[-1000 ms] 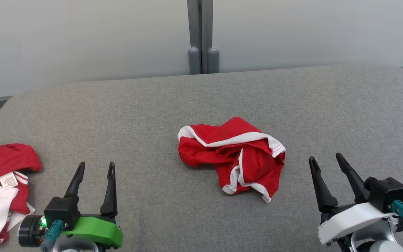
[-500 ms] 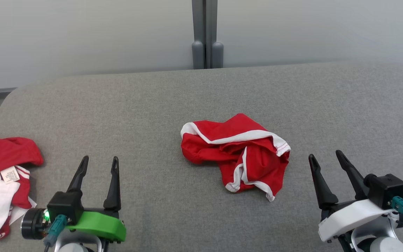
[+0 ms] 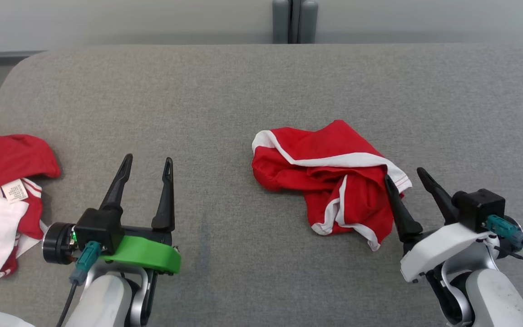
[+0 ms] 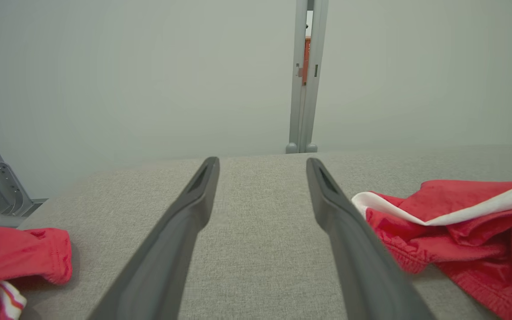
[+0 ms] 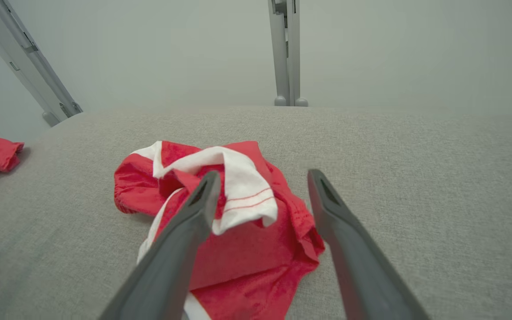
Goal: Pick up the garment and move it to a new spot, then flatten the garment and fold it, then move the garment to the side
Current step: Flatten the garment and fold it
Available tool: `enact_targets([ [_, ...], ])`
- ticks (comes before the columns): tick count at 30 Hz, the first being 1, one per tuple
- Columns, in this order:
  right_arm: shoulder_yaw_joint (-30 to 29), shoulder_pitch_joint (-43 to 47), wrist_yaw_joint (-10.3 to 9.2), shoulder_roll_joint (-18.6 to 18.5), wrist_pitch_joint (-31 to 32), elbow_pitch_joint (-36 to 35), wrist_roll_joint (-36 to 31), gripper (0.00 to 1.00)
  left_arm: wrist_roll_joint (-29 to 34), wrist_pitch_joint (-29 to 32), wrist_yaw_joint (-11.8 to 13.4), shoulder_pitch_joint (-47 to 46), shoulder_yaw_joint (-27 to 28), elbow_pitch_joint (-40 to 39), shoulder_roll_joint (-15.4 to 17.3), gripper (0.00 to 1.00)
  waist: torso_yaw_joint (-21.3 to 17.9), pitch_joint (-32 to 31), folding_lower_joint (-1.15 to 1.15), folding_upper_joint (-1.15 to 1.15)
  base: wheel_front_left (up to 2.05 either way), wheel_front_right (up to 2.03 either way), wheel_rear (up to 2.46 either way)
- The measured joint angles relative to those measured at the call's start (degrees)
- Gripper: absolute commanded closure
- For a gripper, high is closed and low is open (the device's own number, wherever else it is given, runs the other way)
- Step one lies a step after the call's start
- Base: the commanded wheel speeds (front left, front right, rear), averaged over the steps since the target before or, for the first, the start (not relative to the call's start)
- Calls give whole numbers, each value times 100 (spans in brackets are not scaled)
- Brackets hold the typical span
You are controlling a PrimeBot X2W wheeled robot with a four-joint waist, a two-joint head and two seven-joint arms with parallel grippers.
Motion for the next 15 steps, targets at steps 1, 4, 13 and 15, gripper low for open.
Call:
enact_targets([
  [1,15,-24,0,-8,25,55,19,0,8,0,-7,-15,4,14,-8,0,26,41,0,0,0,0,0],
  [4,105,-53,0,-40,154,175,179,100,45,-19,-16,-51,37,51,-34,0,105,166,0,0,0,0,0],
  [13,-118,-270,0,-400,-190,-236,193,100,165,-26,-19,-76,198,-19,-71,0,-45,279,0,0,0,0,0],
  [15,-270,-332,0,-519,-238,-322,159,100,213,-29,-24,-98,225,-36,-78,0,-104,299,0,0,0,0,0],
])
